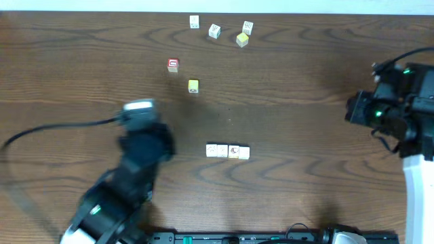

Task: Lift 4 blocks

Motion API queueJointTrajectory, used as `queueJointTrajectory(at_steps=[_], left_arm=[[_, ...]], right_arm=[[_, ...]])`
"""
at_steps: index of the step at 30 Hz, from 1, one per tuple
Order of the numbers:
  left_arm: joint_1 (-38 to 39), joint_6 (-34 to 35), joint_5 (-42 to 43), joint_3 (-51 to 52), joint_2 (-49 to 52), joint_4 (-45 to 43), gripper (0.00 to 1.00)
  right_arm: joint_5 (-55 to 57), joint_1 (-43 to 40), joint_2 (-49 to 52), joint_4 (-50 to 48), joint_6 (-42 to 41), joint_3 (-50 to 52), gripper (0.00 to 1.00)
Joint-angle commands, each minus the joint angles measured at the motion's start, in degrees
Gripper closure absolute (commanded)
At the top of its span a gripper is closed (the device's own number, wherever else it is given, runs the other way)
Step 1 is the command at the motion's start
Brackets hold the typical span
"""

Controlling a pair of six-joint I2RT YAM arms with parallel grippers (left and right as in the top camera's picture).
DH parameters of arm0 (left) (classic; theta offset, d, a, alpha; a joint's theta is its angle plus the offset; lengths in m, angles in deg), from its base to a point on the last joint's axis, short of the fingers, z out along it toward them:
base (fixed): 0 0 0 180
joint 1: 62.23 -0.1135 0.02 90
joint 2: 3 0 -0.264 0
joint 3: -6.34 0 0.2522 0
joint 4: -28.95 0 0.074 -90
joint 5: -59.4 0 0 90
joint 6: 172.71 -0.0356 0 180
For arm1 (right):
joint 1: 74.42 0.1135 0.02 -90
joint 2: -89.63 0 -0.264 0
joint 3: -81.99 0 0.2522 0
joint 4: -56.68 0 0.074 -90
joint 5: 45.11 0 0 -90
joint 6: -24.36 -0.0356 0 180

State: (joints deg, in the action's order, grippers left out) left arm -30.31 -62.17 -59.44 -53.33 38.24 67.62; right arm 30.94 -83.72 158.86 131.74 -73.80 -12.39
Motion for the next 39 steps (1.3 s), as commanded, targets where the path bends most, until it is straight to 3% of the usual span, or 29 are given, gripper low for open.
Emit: queueJointTrajectory(at_steps=[1, 4, 7, 11, 14, 18, 21, 30, 34, 39], left_arm=[[-6.5, -7.6, -8.0, -2.0, -2.6, -0.4, 0.93], [-14.7, -7.8, -4.5, -2.0, -1.0, -0.4, 0.93], [-23.9, -7.3, 6.3, -2.0, 4.2, -2.0, 0.93], [-34.1, -2.3, 24.4, -2.0, 12.5, -2.9, 0.93], [-39.2, -2.2, 34.3, -1.8, 18.0, -2.1, 0.93], [-40.6, -2.6, 35.5, -1.0, 19.3, 0.7, 0.93], [-40.6, -3.1, 31.9, -0.2, 15.7, 5.9, 0.93], [-40.6, -2.2, 29.7, 6.3, -11.6, 13.8, 0.93], [-40.6, 1.4, 31.7, 13.2, -19.2, 16.0, 0.93], [-40.6, 4.5, 39.5, 22.6, -20.3, 12.6, 0.93]], right_arm=[[4.6, 0.0, -3.6, -2.3, 1.0, -5.7, 0.99], [6.8, 0.0, -3.1, -6.6, 1.0, -5.9, 0.99], [7.7, 0.0, 0.5, -8.3, 1.0, -6.0, 0.99], [7.7, 1.0, 7.2, -2.7, 0.5, -5.9, 0.99], [7.8, 2.3, 10.8, 2.8, 0.3, -4.5, 0.99], [8.0, 4.6, 9.3, 3.8, 0.3, 1.9, 0.99], [11.2, 6.5, 1.6, 2.2, -1.2, 9.4, 0.99], [10.5, 7.5, -29.9, 2.2, -6.9, 23.3, 0.99], [10.1, 7.6, -31.5, 1.5, -9.2, 27.0, 0.99], [6.0, 7.8, -23.5, -4.5, -12.8, 31.6, 0.99]])
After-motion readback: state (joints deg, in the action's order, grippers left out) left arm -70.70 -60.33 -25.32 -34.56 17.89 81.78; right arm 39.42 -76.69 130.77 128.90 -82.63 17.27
